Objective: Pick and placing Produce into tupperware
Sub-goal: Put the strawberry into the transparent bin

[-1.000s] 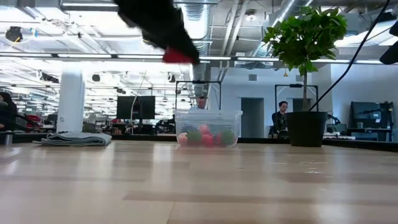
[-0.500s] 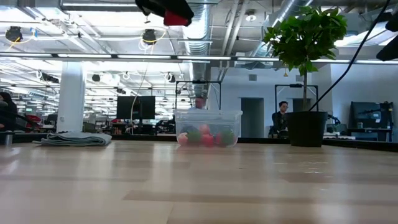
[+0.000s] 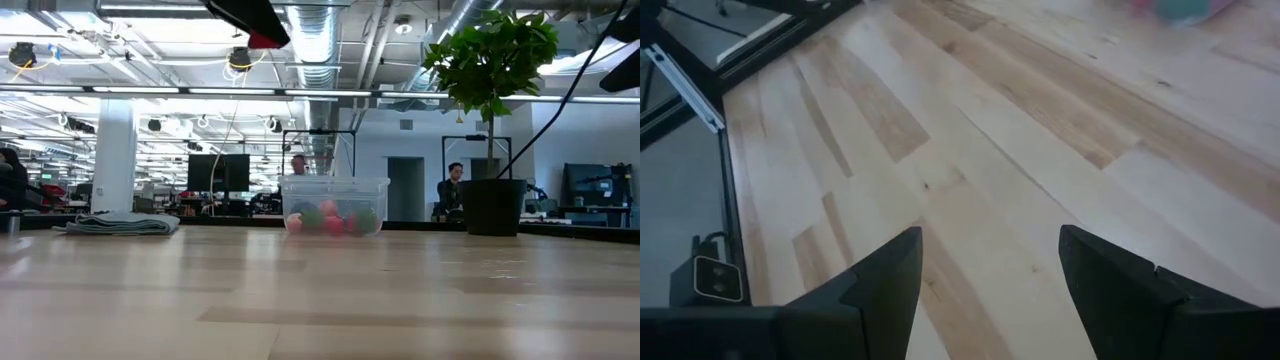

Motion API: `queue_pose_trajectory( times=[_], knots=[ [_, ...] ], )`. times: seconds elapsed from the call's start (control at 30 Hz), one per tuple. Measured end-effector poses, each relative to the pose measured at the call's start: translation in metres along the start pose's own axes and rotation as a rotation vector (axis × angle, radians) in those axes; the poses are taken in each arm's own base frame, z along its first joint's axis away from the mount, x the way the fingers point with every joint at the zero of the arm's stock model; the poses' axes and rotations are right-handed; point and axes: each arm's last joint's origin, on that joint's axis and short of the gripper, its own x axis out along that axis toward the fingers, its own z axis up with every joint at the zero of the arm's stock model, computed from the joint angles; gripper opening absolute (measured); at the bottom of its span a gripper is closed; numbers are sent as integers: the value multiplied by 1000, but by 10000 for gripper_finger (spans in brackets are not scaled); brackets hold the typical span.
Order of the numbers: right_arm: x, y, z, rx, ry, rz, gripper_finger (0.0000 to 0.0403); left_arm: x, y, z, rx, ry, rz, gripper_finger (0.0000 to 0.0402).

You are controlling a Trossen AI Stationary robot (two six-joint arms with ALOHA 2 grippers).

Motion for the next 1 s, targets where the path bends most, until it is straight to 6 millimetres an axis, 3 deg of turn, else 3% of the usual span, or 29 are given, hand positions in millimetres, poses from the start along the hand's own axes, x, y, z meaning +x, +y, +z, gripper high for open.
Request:
queue_pose_trajectory(
  times=[0.47, 1.0],
  knots=[
    [0, 2, 0, 15, 0, 11, 260, 30, 37, 3, -59, 23, 99, 148],
    [1, 3, 0, 37, 2, 24, 260, 70, 78, -28, -215, -45, 82, 148]
  ],
)
